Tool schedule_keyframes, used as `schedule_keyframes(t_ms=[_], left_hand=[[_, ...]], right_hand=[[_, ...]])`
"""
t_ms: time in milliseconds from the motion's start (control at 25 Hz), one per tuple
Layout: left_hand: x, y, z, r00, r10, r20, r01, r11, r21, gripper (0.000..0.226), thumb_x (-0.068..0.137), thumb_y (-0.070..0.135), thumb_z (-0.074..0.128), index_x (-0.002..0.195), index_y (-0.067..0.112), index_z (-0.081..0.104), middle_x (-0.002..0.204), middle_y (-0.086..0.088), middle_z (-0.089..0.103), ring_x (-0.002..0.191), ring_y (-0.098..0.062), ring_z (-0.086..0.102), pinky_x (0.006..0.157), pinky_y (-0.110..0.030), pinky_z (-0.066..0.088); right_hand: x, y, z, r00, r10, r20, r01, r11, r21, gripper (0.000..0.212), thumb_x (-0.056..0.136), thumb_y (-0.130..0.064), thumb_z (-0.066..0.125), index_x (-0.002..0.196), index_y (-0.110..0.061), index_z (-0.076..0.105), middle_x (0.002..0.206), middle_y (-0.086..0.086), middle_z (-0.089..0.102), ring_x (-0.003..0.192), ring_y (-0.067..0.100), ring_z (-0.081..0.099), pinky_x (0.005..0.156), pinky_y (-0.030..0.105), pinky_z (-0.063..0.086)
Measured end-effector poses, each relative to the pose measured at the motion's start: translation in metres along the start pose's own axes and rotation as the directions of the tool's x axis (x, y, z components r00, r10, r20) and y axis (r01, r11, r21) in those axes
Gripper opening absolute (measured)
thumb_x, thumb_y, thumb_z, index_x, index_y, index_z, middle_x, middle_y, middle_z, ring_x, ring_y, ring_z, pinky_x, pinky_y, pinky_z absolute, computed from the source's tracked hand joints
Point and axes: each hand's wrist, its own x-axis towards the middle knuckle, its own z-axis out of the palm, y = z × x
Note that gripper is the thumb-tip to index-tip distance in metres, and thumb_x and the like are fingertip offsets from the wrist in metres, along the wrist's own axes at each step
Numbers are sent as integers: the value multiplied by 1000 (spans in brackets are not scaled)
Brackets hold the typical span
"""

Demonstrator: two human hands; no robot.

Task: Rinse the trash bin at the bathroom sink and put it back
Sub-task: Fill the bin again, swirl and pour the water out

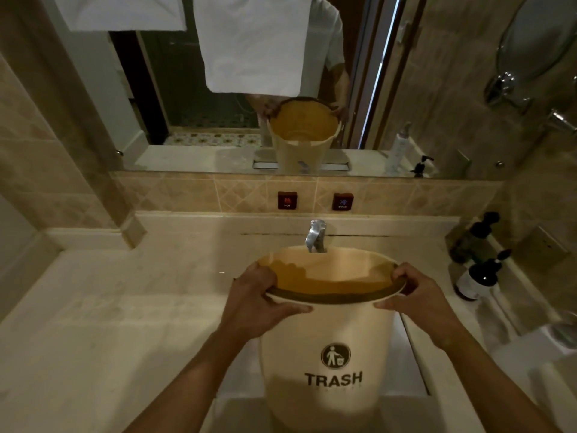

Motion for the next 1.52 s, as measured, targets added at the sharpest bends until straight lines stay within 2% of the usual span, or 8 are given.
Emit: schedule_keyframes(t_ms=[200, 360, 520, 760, 920, 1040, 1240, 1520], left_hand=[[2, -20, -32, 994, 93, -65, -91, 995, 32, 64, 64, 81, 60, 63, 18, 50, 76, 30, 35, 67, 4, 34, 61, -1, 31], [3, -8, -9, 999, -13, -39, 10, 997, -80, 46, 58, 85, 60, 68, 42, 46, 74, 26, 42, 65, 3, 42, 58, -6, 34], [-16, -20, -26, 998, 38, -56, -41, 997, -65, 46, 61, 83, 60, 81, 51, 32, 74, 31, 41, 72, 12, 42, 63, 1, 31], [0, -20, -9, 999, -51, -2, 51, 993, -107, 51, 55, 86, 61, 66, 39, 43, 73, 24, 40, 66, 6, 46, 54, -4, 33], [-11, -32, -25, 999, -29, -24, 27, 997, -71, 54, 54, 86, 62, 69, 40, 39, 74, 25, 41, 66, 0, 43, 55, -5, 34], [10, -31, -33, 998, -64, -21, 62, 994, -85, 57, 50, 89, 59, 66, 41, 33, 73, 22, 42, 68, 3, 46, 55, -3, 35], [8, -21, -10, 989, -120, 85, 125, 991, -47, 58, 43, 96, 52, 62, 43, 36, 69, 19, 42, 57, 0, 44, 50, -13, 32], [9, -28, -10, 984, -154, 88, 153, 988, 22, 74, 45, 96, 53, 64, 24, 55, 69, 13, 48, 58, -9, 49, 49, -26, 41]], right_hand=[[0, -11, 30, 998, -47, 47, 49, 998, -28, 40, 55, -4, 87, 74, -13, 53, 73, -8, 55, 66, -4, 54, 61, 12, 45], [8, -10, 6, 1000, -12, -2, 12, 996, -87, 42, 50, -16, 90, 74, -21, 56, 81, -4, 61, 79, 18, 58, 70, 28, 48], [0, -11, 31, 996, -3, 94, 11, 997, -78, 43, 50, -12, 90, 74, -17, 55, 76, -9, 59, 76, 11, 56, 65, 19, 44], [6, -7, 13, 999, 49, 18, -48, 998, -26, 40, 49, -18, 90, 71, -24, 57, 79, -4, 62, 80, 20, 59, 73, 34, 51], [-2, -11, 35, 995, 34, 92, -32, 999, -29, 43, 51, -12, 90, 77, -15, 56, 82, -6, 61, 82, 17, 60, 68, 21, 47], [6, -15, 37, 998, 34, 48, -35, 999, 25, 45, 44, -26, 90, 74, -22, 57, 81, -10, 62, 79, 14, 61, 68, 23, 50], [4, -2, 17, 996, 90, 18, -88, 992, -89, 47, 49, -24, 91, 80, -20, 56, 143, -14, 38, 115, 22, 55, 96, 45, 50], [12, 7, 20, 996, 81, 37, -78, 994, -72, 49, 45, -30, 90, 79, -21, 57, 144, -12, 40, 115, 22, 55, 96, 47, 50]])
